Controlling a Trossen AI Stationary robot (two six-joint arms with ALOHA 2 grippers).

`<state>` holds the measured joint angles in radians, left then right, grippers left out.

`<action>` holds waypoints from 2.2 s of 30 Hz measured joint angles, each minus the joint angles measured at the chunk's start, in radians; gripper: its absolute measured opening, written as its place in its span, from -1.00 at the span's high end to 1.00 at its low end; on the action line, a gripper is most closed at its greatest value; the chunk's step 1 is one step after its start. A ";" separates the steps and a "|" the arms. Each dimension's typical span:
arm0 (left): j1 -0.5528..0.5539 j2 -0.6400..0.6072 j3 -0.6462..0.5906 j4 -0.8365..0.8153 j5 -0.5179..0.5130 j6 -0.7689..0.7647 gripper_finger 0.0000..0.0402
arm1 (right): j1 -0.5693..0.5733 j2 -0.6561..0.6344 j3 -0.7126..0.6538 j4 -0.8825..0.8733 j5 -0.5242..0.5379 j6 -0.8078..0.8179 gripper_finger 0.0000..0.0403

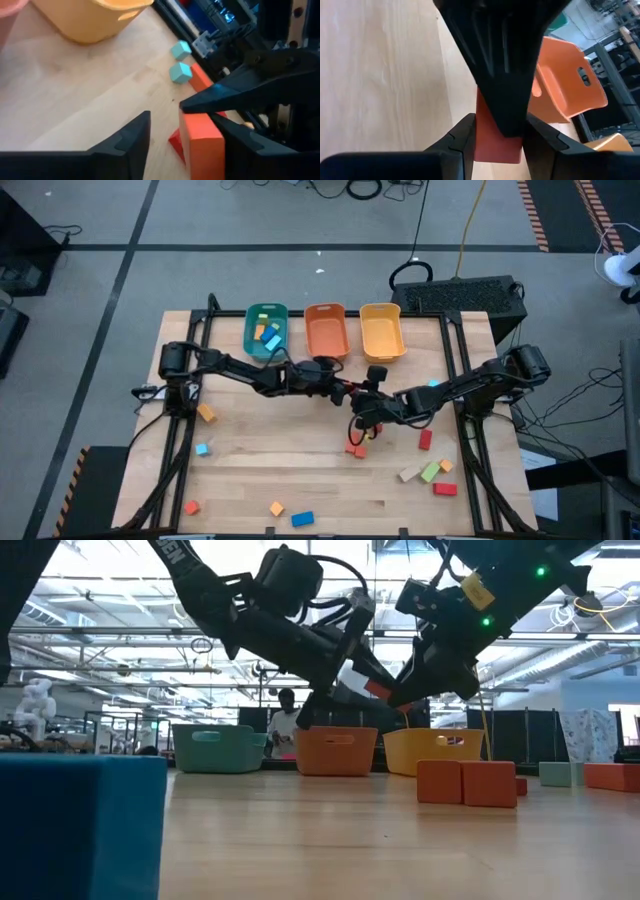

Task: Sort blocks by size
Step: Put the right orange thin rectangular block into the blue bin

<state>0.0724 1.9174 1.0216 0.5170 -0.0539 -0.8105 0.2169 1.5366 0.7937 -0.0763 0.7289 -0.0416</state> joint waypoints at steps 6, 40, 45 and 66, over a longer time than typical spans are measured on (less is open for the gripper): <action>-0.001 -0.001 0.003 0.003 0.002 0.017 0.44 | 0.000 0.000 0.000 -0.003 0.003 0.002 0.43; 0.046 -0.073 0.001 -0.148 0.078 0.141 0.68 | 0.001 -0.119 0.000 -0.405 0.006 0.427 0.04; 0.046 -0.141 0.001 -0.283 0.031 0.185 0.68 | 0.009 -0.119 0.000 -0.447 0.006 0.477 0.04; 0.045 -0.503 0.001 -0.878 -0.389 0.275 0.68 | 0.112 -0.119 0.000 -0.543 0.003 0.547 0.04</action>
<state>0.1177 1.4145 1.0229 -0.3612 -0.4430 -0.5350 0.3290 1.4174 0.7933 -0.6193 0.7322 0.5053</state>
